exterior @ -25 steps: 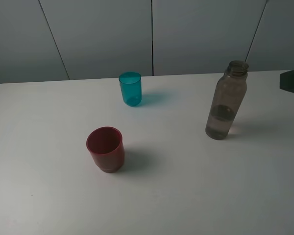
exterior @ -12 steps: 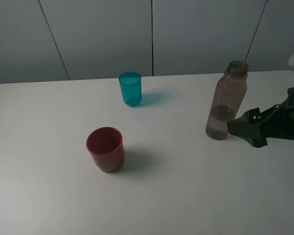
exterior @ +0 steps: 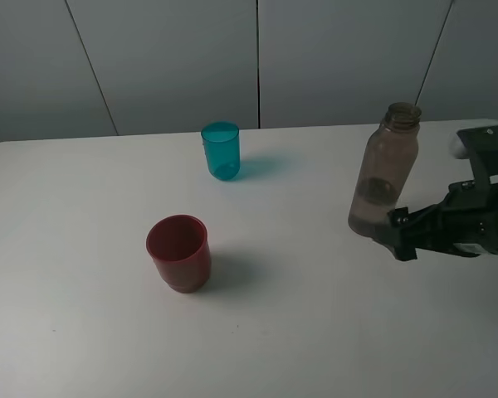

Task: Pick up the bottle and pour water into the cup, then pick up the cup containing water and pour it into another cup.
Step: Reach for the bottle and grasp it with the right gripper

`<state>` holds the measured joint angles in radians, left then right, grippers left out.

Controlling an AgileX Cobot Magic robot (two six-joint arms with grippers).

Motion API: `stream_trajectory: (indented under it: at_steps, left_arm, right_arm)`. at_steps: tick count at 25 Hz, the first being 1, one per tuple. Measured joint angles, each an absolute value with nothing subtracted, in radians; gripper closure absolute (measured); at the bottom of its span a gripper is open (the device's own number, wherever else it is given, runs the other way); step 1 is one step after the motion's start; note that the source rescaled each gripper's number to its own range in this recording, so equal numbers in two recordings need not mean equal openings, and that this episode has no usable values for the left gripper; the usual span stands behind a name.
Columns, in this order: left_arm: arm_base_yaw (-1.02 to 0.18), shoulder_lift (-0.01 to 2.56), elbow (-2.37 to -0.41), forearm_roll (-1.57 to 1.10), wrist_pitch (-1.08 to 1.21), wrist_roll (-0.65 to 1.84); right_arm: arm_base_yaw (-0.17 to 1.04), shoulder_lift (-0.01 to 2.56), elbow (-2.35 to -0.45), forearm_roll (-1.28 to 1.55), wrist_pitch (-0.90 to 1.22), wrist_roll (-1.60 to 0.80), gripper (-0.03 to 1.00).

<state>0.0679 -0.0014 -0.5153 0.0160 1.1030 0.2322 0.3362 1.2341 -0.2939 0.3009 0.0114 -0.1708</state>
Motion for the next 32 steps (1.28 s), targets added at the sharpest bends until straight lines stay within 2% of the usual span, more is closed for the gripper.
stream_trajectory:
  at_steps: [6,13,18,25,32]
  left_arm:
    - [0.068,-0.001,-0.515,0.016,1.103,0.232]
    - [0.068,-0.001,-0.515,0.016,1.103,0.232]
    - [0.068,-0.001,-0.515,0.016,1.103,0.232]
    - [0.068,-0.001,-0.515,0.016,1.103,0.234]
    - [0.068,-0.001,-0.515,0.016,1.103,0.234]
  right_arm:
    - [0.336,1.313,-0.203,0.303,-0.193,-0.170,-0.03]
    - [0.336,1.497,-0.198,0.268,-0.315,-0.168,-0.03]
    - [0.336,1.599,-0.198,0.234,-0.500,-0.090,-0.03]
    - [0.336,1.643,-0.197,0.148,-0.705,-0.026,-0.03]
    - [0.336,1.692,-0.190,0.082,-0.817,-0.022,-0.03]
